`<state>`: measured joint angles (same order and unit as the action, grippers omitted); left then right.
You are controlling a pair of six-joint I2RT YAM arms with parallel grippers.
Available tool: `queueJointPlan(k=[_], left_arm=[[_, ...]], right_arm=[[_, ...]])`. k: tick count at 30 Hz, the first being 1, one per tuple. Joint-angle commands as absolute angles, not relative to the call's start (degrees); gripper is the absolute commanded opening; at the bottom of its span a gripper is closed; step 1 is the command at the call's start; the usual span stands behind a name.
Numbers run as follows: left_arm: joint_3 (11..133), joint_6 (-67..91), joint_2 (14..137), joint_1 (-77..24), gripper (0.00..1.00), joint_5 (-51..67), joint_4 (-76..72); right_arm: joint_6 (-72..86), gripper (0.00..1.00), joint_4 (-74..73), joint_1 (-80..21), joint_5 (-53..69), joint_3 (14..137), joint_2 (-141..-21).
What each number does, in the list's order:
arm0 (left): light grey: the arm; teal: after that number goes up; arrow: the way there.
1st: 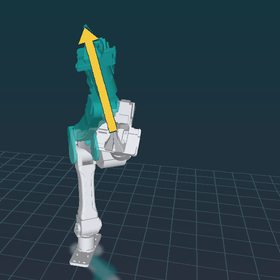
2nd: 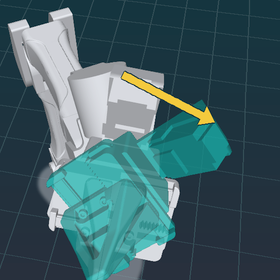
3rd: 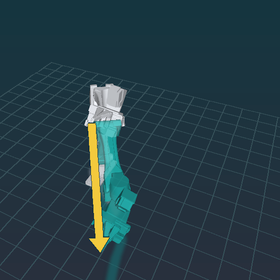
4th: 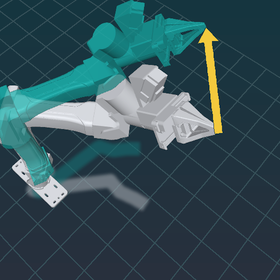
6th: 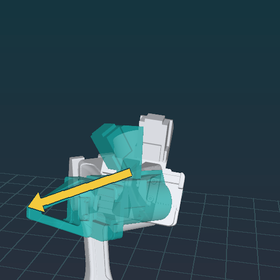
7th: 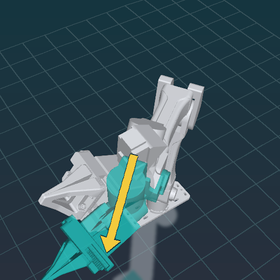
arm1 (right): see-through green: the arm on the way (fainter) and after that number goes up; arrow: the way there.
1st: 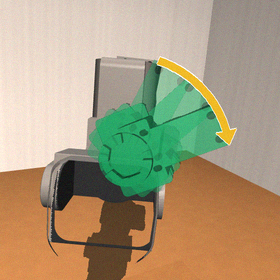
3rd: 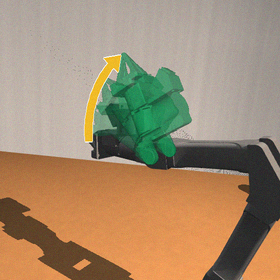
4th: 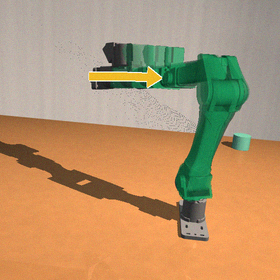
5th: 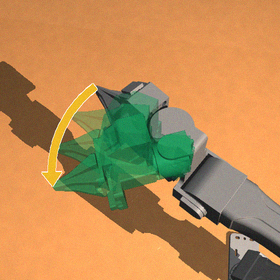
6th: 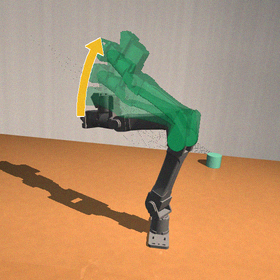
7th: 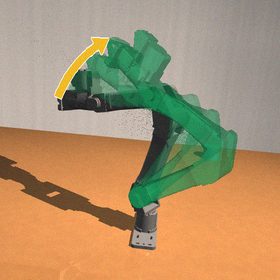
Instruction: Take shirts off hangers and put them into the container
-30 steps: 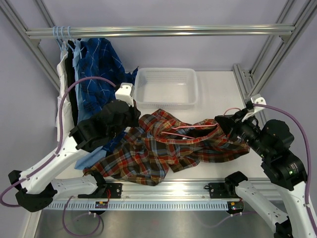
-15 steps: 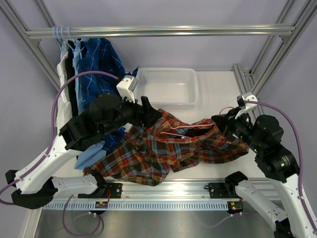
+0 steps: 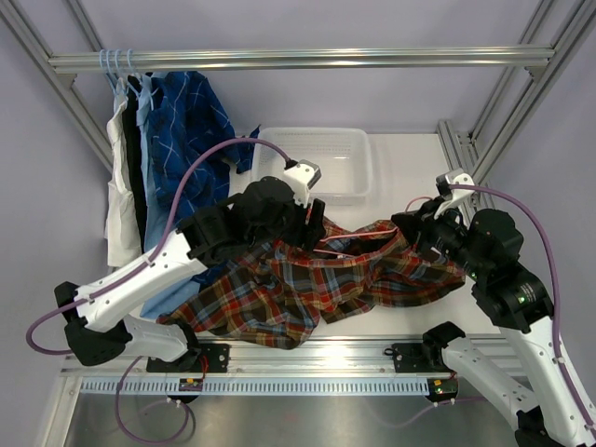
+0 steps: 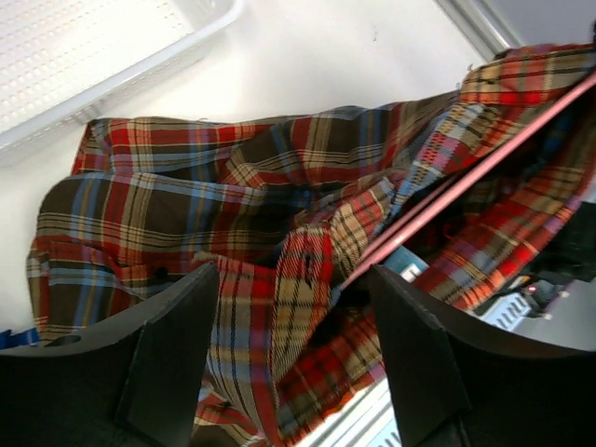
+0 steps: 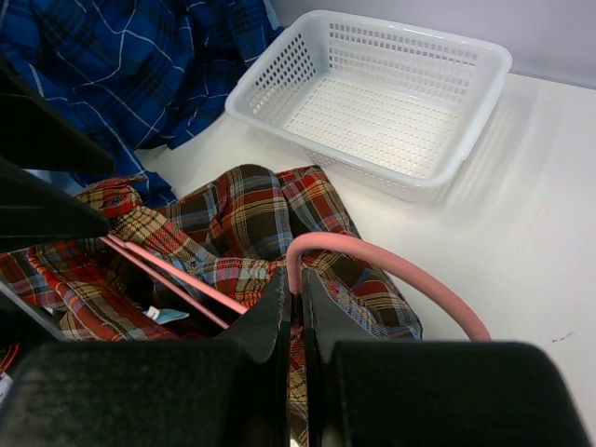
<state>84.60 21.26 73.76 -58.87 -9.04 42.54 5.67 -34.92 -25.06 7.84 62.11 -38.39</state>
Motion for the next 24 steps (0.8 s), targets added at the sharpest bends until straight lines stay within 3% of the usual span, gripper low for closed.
queueJointPlan(k=[1, 6, 11, 15, 24], left_arm=[[85.6, 18.3, 74.3, -58.9, 0.65, -12.0, 40.3], [86.0, 18.0, 76.5, -58.8, 0.52, -11.7, 40.6], [85.1, 18.5, 77.3, -58.9, 0.31, -8.3, 41.0], [83.5, 18.6, 77.0, -58.8, 0.00, -6.9, 40.3], [80.9, 14.7, 74.7, -47.1, 0.00, -13.4, 38.2]], right_arm=[[5.2, 0.00, -30.4, -24.9, 10.0, 62.1, -38.4], [5.3, 0.00, -30.3, -24.9, 10.2, 62.2, -38.1], [4.9, 0.00, -30.8, -24.9, 9.9, 62.1, -37.6], [4.7, 0.00, -30.8, -24.9, 9.8, 62.0, -37.0], [4.0, 0.00, -35.4, -24.9, 9.3, 61.9, -33.3]])
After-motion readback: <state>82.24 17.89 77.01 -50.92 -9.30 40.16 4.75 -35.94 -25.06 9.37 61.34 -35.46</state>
